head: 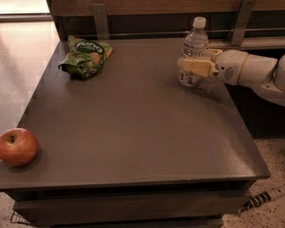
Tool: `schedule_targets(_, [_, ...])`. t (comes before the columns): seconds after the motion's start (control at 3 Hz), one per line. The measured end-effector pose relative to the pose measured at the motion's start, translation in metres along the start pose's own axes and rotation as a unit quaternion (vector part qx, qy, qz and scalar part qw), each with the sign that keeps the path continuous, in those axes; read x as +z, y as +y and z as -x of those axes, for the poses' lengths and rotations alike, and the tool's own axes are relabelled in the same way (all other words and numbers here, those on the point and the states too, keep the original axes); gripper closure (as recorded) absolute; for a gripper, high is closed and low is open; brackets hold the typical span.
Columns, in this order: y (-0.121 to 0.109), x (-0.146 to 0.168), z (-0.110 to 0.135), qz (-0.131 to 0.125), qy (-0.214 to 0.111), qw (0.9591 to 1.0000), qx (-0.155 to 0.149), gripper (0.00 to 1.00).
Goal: Move blue plastic bottle near apple
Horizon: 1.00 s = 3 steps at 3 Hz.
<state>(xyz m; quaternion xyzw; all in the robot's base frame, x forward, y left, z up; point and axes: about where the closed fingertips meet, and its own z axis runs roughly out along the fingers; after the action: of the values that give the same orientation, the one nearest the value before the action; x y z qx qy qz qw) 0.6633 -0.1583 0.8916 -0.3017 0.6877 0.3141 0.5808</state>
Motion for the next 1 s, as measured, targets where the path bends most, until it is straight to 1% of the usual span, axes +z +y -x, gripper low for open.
schedule_targets(0.33, [0.0020, 0.0031, 0.0003, 0.003, 0.000, 1.0000, 0.000, 0.74])
schedule_targets(0.67, [0.0035, 0.0052, 0.0006, 0.005, 0.000, 1.0000, 0.000, 0.97])
schedule_targets(1.0, [0.0046, 0.0072, 0.0005, 0.006, 0.003, 1.0000, 0.001, 1.00])
